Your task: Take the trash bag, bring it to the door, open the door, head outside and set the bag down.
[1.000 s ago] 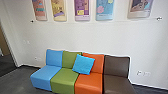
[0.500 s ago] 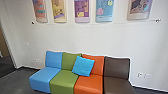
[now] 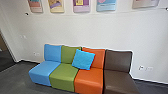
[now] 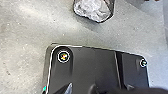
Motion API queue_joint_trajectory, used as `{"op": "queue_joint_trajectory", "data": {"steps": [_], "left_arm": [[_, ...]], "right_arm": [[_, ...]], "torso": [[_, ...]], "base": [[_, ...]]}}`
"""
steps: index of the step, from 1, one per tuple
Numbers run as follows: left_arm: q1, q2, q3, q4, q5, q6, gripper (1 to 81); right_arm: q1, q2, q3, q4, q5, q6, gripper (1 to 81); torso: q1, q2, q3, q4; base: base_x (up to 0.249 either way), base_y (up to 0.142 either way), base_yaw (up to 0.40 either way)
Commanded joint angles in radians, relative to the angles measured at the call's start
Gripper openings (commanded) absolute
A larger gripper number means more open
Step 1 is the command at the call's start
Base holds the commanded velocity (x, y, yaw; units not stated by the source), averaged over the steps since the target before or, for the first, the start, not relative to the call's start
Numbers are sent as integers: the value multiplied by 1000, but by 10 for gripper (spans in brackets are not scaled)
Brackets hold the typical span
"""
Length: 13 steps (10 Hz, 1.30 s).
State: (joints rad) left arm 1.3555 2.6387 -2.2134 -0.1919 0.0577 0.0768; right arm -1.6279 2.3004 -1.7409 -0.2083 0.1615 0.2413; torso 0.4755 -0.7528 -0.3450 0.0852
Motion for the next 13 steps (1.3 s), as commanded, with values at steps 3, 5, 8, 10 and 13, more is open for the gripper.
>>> {"op": "queue_joint_trajectory", "data": {"steps": [3,5,8,10,13], "left_arm": [[-158,-40,8,-60,131,0,811],[-210,-46,6,-95,171,0,811],[-279,-49,3,-145,208,0,811],[-322,-49,-2,-175,231,0,811],[-361,-48,-5,-193,263,0,811]], "right_arm": [[22,-79,72,-11,-37,1,811],[12,-92,90,-11,-22,1,811],[6,-120,126,-11,-2,1,811],[6,-125,133,-11,-2,1,811],[3,-132,144,-11,-2,1,811]], "torso": [[107,-165,-156,0],[153,-237,-224,0],[222,-344,-273,0],[258,-399,-264,0],[320,-499,-275,0]], "base": [[0,0,0],[0,0,0],[0,0,0],[0,0,0],[0,0,0]]}}
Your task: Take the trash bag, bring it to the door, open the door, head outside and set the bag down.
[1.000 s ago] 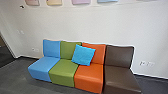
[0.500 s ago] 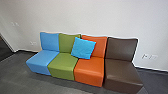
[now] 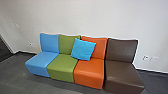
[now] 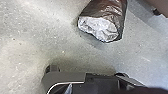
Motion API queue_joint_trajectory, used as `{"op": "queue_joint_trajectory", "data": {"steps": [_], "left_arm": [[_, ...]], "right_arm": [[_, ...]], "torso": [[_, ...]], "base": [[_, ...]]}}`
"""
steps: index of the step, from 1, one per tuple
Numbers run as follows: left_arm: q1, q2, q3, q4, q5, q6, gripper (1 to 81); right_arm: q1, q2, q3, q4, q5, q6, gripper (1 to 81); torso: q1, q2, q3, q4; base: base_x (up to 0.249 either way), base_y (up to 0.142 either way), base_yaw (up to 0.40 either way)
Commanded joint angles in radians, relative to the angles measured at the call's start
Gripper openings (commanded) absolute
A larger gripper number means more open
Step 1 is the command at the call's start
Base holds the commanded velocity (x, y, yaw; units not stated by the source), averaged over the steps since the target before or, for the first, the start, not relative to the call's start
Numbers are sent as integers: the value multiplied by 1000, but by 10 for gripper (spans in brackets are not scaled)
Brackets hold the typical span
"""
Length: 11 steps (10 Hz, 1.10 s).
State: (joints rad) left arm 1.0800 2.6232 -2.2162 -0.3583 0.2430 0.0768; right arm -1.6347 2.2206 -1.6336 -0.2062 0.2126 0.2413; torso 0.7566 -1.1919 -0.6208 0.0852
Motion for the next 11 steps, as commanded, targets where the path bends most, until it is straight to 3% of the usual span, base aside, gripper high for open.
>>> {"op": "queue_joint_trajectory", "data": {"steps": [1,3,5,8,11], "left_arm": [[-96,-31,-8,-28,78,0,811],[-119,-4,-60,-31,81,-2,811],[-154,17,-99,-56,145,0,811],[-188,32,-99,-76,154,-2,811],[-211,58,-99,-82,171,-5,811]], "right_arm": [[8,-54,42,-16,-53,1,811],[6,-63,51,-16,-53,0,811],[5,-97,80,-12,-33,1,811],[29,-180,162,-9,25,4,811],[121,-298,268,-7,22,53,811]], "torso": [[62,-96,0,0],[107,-168,0,0],[152,-241,0,0],[216,-343,-86,0],[286,-455,-170,0]], "base": [[0,0,0],[0,0,0],[0,0,0],[0,0,0],[0,0,0]]}}
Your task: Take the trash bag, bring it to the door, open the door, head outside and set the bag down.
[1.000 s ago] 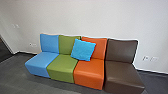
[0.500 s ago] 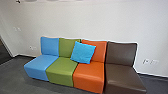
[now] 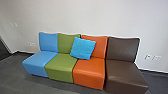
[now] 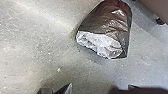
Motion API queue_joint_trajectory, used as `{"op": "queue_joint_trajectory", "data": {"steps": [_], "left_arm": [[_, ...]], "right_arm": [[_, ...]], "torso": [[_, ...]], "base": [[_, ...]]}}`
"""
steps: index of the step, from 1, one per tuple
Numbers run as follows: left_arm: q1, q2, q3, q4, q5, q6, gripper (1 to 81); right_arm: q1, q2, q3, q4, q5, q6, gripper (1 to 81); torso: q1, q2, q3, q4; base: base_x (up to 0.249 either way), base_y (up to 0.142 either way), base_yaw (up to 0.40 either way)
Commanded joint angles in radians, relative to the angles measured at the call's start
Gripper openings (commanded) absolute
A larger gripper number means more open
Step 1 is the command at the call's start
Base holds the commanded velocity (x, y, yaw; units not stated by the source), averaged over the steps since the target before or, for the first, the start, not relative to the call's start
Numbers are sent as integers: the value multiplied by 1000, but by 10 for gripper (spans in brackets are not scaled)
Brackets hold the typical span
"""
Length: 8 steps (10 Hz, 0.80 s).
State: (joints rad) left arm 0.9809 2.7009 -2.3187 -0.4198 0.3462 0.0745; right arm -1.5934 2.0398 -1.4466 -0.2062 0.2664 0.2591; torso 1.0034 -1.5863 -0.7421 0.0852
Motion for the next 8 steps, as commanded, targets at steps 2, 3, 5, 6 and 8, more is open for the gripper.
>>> {"op": "queue_joint_trajectory", "data": {"steps": [2,3,5,6,8], "left_arm": [[-130,-12,4,-40,88,-4,811],[-144,-9,4,-63,97,-4,811],[-169,4,2,-80,111,-5,811],[-184,8,4,-102,117,-5,811],[-217,10,-8,-146,134,-5,811]], "right_arm": [[153,-185,144,-10,-44,71,811],[195,-221,184,-10,-77,81,811],[269,-261,235,-9,-160,107,811],[301,-266,243,-9,-193,117,811],[342,-289,244,-9,-240,150,811]], "torso": [[84,-130,-21,0],[105,-161,-35,0],[144,-225,-45,0],[167,-262,-46,0],[212,-335,-46,0]], "base": [[0,0,0],[0,0,0],[0,0,0],[0,0,0],[0,0,0]]}}
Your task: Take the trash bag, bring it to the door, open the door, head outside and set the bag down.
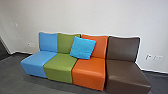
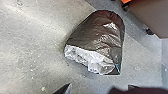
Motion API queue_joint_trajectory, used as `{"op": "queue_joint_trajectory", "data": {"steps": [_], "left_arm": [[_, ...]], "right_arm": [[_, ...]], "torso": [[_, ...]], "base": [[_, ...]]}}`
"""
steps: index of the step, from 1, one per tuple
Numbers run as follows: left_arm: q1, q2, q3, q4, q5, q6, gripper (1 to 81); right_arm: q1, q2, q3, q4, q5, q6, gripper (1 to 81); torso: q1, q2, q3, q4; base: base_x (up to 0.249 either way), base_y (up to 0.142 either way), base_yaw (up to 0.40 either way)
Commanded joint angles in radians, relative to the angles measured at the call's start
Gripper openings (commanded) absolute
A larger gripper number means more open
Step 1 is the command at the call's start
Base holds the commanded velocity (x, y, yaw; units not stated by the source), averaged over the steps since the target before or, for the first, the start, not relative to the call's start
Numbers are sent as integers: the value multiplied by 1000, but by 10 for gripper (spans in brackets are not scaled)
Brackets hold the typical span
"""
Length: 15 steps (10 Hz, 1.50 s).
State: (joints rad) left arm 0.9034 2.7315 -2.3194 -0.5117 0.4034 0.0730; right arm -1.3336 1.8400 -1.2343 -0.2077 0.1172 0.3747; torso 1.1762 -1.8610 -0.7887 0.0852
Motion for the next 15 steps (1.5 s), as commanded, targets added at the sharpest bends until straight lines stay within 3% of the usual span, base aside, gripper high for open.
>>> {"op": "queue_joint_trajectory", "data": {"steps": [1,2,4,6,11,12,15], "left_arm": [[-151,-16,-26,-85,86,-4,811],[-168,-2,-57,-105,107,-4,811],[-197,30,-124,-139,164,-4,811],[-217,39,-135,-139,184,-4,811],[-284,54,-135,-139,224,-18,811],[-298,71,-135,-139,235,-22,811],[-326,117,-159,-131,242,-22,811]], "right_arm": [[95,-109,41,-7,-102,49,811],[102,-135,58,-7,-106,52,811],[129,-189,101,-6,-108,66,811],[153,-215,124,-6,-129,82,811],[231,-218,151,-6,-218,104,811],[231,-215,145,-6,-218,110,811],[231,-194,136,-6,-224,110,811]], "torso": [[62,-96,0,0],[84,-132,0,0],[129,-203,-94,0],[161,-255,-114,0],[267,-423,-274,0],[290,-459,-215,0],[340,-539,-249,0]], "base": [[0,0,0],[0,0,0],[0,0,0],[0,0,0],[0,0,0],[0,0,0],[0,0,0]]}}
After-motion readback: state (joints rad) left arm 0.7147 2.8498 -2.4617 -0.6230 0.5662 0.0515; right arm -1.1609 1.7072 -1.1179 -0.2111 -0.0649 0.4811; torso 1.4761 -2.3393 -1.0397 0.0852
